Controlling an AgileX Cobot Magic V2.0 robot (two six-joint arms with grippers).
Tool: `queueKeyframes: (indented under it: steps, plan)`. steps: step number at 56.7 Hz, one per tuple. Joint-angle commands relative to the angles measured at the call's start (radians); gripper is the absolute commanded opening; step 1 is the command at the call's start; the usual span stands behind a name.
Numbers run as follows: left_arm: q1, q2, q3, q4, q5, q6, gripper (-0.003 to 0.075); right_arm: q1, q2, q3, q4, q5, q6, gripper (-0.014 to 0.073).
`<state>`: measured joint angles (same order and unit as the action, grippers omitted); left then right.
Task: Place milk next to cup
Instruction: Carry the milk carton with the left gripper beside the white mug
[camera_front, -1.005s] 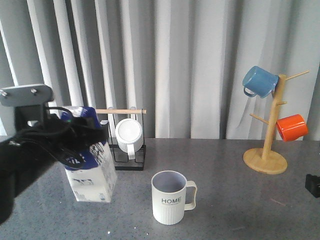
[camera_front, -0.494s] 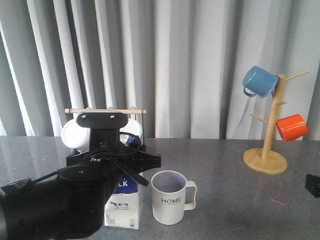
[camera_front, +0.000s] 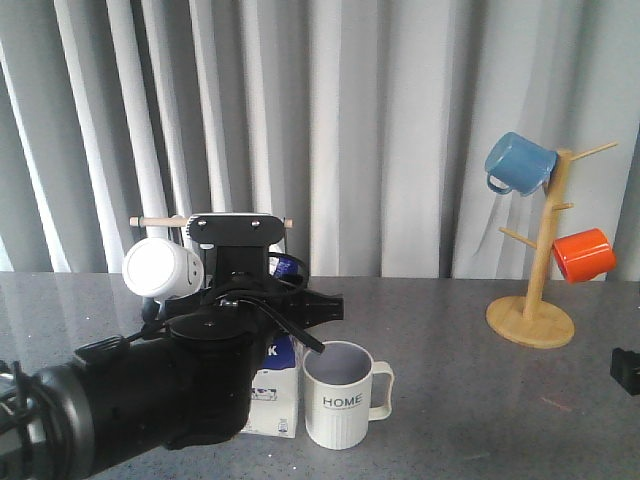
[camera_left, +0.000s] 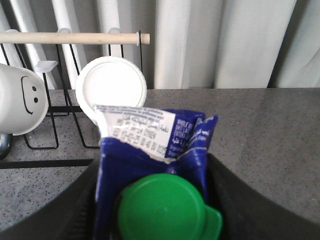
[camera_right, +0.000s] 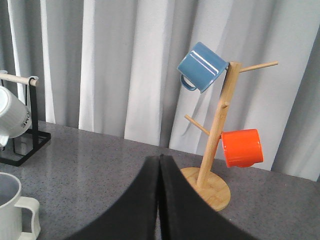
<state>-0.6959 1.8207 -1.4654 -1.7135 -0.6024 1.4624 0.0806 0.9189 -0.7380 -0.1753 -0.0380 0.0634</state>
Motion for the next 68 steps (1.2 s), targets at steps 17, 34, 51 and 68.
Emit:
queueKeyframes:
  steps: [17,34,51,68]
  plan:
    - [0.019,0.008,-0.055,-0.003,0.028,-0.032,0.0083,-0.005,-0.005,-0.029,-0.009,-0.072,-0.001,-0.0008]
    - [0.019,0.018,-0.054,-0.003,0.092,-0.062,0.0083,-0.005,-0.005,-0.029,-0.009,-0.072,-0.001,-0.0008]
    - [0.019,0.018,-0.054,0.0,0.077,-0.062,0.0083,-0.005,-0.005,-0.029,-0.009,-0.072,-0.001,-0.0008]
    - [0.019,0.018,-0.054,-0.002,0.077,-0.062,0.0083,-0.005,-0.005,-0.029,-0.009,-0.072,-0.001,-0.0008]
